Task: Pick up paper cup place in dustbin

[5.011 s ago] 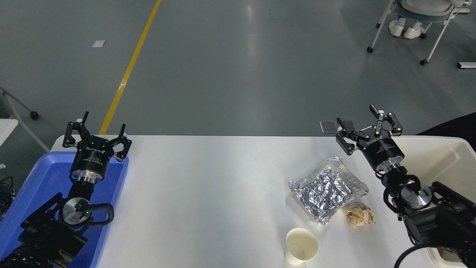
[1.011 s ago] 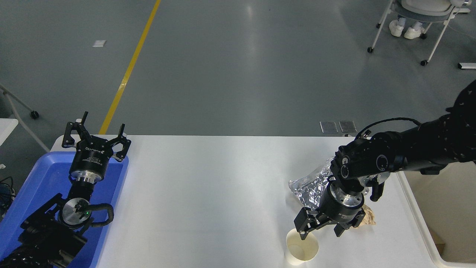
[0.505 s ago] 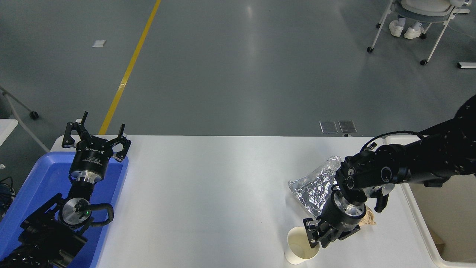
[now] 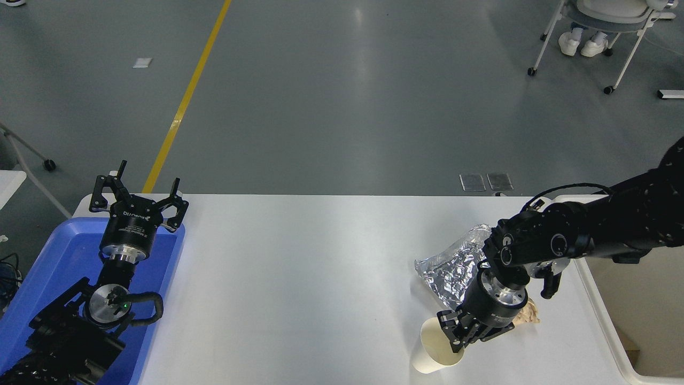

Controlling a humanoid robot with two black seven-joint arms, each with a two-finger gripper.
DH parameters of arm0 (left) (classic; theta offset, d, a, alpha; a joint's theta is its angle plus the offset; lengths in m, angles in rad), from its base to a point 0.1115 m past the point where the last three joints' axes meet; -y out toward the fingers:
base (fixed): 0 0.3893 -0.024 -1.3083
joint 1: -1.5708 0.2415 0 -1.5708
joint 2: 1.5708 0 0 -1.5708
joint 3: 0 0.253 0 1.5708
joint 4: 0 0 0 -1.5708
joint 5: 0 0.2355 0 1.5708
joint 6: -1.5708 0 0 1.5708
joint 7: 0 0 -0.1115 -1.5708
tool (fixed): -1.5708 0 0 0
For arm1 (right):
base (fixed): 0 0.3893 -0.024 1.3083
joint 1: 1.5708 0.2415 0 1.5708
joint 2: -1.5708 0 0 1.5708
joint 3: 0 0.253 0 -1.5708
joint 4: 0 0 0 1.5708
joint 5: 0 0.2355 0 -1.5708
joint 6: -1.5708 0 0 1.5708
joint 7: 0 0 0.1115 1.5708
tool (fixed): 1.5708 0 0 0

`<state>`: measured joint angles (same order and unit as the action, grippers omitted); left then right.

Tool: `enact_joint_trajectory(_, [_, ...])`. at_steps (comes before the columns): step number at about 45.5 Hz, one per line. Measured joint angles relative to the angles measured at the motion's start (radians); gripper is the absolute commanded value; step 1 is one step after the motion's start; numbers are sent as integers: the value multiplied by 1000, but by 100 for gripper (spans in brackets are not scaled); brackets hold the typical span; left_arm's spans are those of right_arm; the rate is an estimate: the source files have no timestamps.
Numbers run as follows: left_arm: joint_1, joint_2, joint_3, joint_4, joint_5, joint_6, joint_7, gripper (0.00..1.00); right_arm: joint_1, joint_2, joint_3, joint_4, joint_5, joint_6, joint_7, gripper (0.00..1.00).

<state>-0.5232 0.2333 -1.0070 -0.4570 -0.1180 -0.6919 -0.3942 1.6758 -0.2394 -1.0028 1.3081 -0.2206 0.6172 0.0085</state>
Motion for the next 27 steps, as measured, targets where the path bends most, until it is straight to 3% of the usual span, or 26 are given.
enact_joint_trajectory(13, [0, 0, 1, 0, 1, 0, 0, 100, 336, -117, -72, 100, 46, 115, -3, 0])
enact_joint_trajectory(27, [0, 0, 1, 0, 1, -2, 2, 100, 728, -162, -178, 158, 93, 156, -3, 0])
